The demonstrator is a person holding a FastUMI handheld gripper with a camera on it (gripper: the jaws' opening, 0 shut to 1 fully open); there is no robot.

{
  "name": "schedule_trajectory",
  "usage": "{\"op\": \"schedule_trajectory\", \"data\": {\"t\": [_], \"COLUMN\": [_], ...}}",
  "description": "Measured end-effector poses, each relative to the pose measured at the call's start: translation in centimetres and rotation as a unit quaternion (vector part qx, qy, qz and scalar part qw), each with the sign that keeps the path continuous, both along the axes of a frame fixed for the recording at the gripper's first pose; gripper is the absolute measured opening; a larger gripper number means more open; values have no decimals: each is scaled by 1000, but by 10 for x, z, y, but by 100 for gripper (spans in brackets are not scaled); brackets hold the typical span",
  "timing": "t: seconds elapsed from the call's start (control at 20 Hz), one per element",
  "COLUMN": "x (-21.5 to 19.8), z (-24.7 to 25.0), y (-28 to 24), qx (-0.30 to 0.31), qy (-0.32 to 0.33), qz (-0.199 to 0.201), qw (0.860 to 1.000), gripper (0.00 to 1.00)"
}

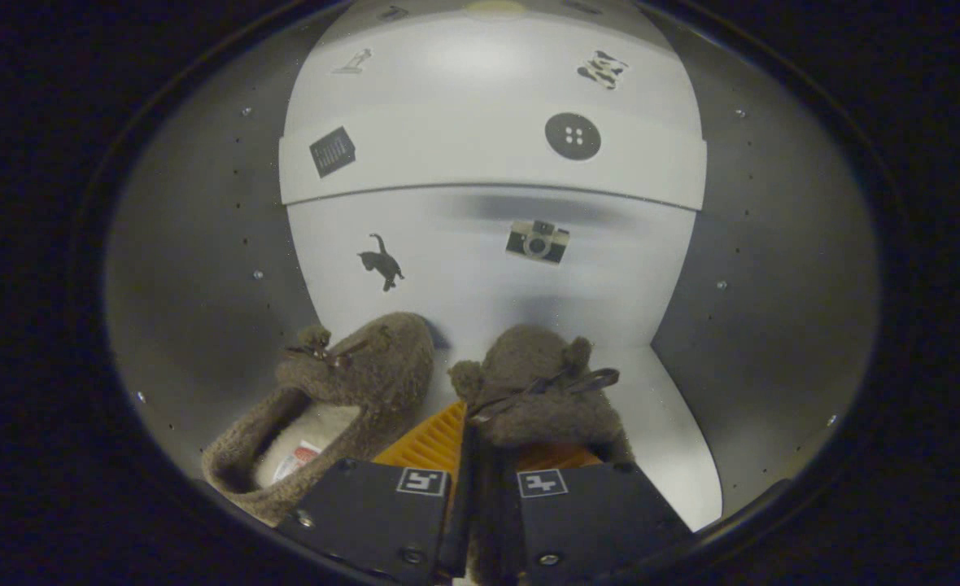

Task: Open the shoe cabinet door, grab the shoes and put them into the shoe cabinet, then close the shoe cabinet door.

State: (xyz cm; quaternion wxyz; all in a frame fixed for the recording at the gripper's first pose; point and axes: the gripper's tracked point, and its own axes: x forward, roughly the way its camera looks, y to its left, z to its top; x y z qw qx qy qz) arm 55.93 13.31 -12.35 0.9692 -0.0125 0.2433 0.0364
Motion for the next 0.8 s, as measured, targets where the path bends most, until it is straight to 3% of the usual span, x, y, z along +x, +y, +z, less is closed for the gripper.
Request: {"op": "schedule_trajectory", "data": {"t": [0.1, 0.4, 0.55, 0.7, 0.8], "x": [-5, -52, -91, -156, -205], "z": [12, 35, 52, 76, 91], "y": [1, -3, -10, 2, 10], "qx": [3, -11, -22, -15, -7], "qy": [-15, -63, -103, -150, -180], "qz": [-3, -4, -12, 10, 27], "qw": [1000, 998, 994, 989, 983], "gripper": [23, 78, 80, 80, 87]}}
